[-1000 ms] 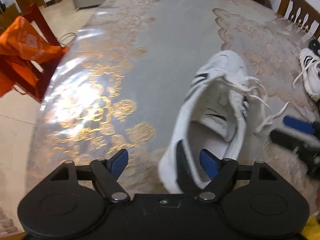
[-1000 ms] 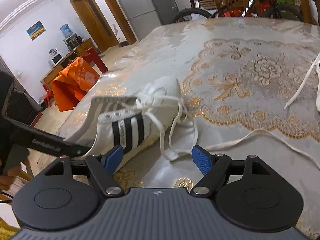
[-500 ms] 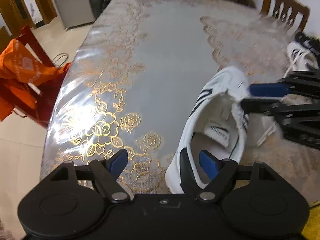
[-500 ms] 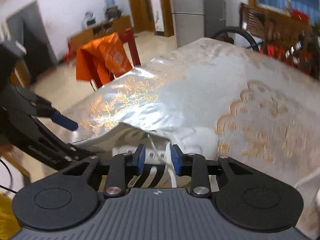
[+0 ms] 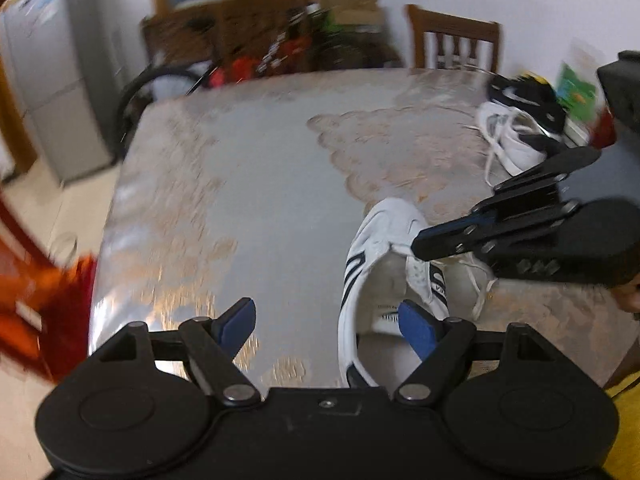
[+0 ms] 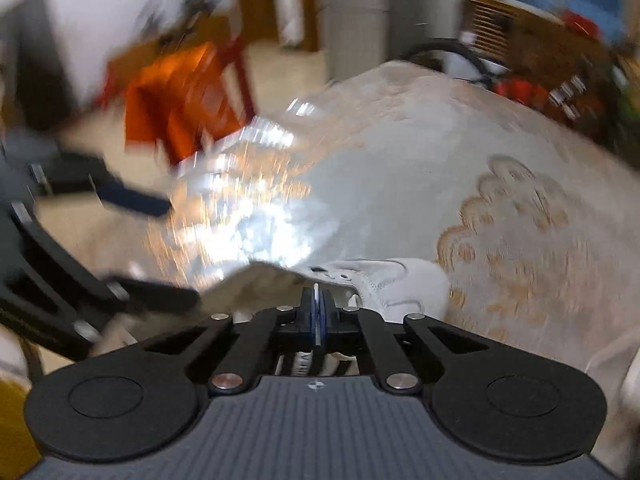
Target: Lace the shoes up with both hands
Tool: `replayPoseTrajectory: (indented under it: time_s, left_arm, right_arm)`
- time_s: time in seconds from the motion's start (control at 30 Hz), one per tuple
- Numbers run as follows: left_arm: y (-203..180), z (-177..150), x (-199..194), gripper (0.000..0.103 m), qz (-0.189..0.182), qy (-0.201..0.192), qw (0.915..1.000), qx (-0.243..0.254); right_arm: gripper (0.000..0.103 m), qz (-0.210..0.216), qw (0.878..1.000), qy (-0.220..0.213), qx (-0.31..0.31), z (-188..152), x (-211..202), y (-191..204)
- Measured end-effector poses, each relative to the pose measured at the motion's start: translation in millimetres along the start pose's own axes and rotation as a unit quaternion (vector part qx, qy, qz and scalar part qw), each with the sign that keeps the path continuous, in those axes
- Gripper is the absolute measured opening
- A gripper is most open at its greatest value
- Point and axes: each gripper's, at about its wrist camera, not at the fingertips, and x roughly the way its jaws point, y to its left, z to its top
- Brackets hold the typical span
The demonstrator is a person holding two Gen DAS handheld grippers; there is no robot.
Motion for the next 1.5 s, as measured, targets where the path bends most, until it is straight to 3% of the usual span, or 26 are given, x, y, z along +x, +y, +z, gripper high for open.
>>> replayPoseTrajectory:
  time_s: [0.13, 0.2, 0.4, 0.43, 0.47, 0.5, 0.53, 0.6, 0.67, 0.73, 0.87, 0.93, 1.03, 1.13, 1.17, 1.27, 1.4, 1.5]
  left_arm:
    - [-4, 7, 18, 0.074, -0.022, -0.022, 0.9979, 0.057]
    - [-5, 8, 29, 0.058, -0.039, -0.034, 0.9953, 0.082]
    - [-6, 11, 72, 0.057, -0.067, -0.040, 0.9836, 0.162]
    - [0, 12, 78, 0.056, -0.080, -0.037, 0.9838, 0.156]
    - [9, 11, 83, 0.047, -0.103, -0.033, 0.9854, 0.131]
    - [20, 10, 89, 0.037, -0.132, -0.029, 0.9861, 0.097]
    - [31, 8, 94, 0.034, -0.167, -0.027, 0.9843, 0.051]
    - [53, -2, 104, 0.030, -0.231, -0.033, 0.9710, -0.052]
    - [69, -18, 111, 0.030, -0.265, -0.053, 0.9530, -0.138]
    - [75, -34, 118, 0.031, -0.282, -0.075, 0.9380, -0.188]
    - [69, -58, 117, 0.031, -0.272, -0.134, 0.9295, -0.209]
    - [69, -69, 120, 0.031, -0.277, -0.153, 0.9185, -0.237]
    - [79, -75, 126, 0.034, -0.298, -0.139, 0.8954, -0.300]
    - [96, -79, 138, 0.035, -0.334, -0.121, 0.8636, -0.357]
    - [100, -80, 139, 0.034, -0.341, -0.121, 0.8569, -0.367]
    - [104, -81, 138, 0.033, -0.345, -0.123, 0.8496, -0.379]
    - [117, -86, 139, 0.029, -0.361, -0.121, 0.8276, -0.412]
    - [122, -87, 140, 0.028, -0.368, -0.121, 0.8162, -0.429]
  right_arm:
    - [0.001, -0.011, 0.997, -0.043, 0.065, -13, -11, -6]
    - [0.001, -0.018, 0.995, -0.052, 0.087, -15, -10, -10]
    - [0.001, -0.002, 0.982, -0.095, 0.164, -22, 5, -15]
    - [0.001, 0.000, 0.981, -0.103, 0.165, -23, 8, -15]
    - [0.001, 0.001, 0.981, -0.108, 0.161, -26, 10, -15]
    - [0.001, 0.003, 0.981, -0.113, 0.156, -29, 12, -16]
    - [0.001, 0.011, 0.980, -0.118, 0.159, -33, 15, -19]
    - [0.001, 0.029, 0.977, -0.128, 0.168, -42, 21, -28]
    - [0.001, 0.046, 0.975, -0.142, 0.163, -51, 22, -34]
    - [0.001, 0.062, 0.973, -0.157, 0.157, -59, 21, -39]
    - [0.001, 0.078, 0.976, -0.166, 0.119, -64, 22, -42]
    - [0.001, 0.084, 0.976, -0.174, 0.099, -67, 23, -42]
    - [0.001, 0.085, 0.973, -0.187, 0.101, -72, 27, -43]
    - [0.001, 0.083, 0.969, -0.197, 0.122, -73, 28, -42]
    - [0.001, 0.086, 0.968, -0.200, 0.125, -73, 28, -41]
    - [0.001, 0.087, 0.966, -0.205, 0.135, -70, 29, -38]
    - [0.001, 0.109, 0.961, -0.190, 0.168, -63, 34, -38]
    - [0.001, 0.086, 0.969, -0.163, 0.162, -49, 36, -28]
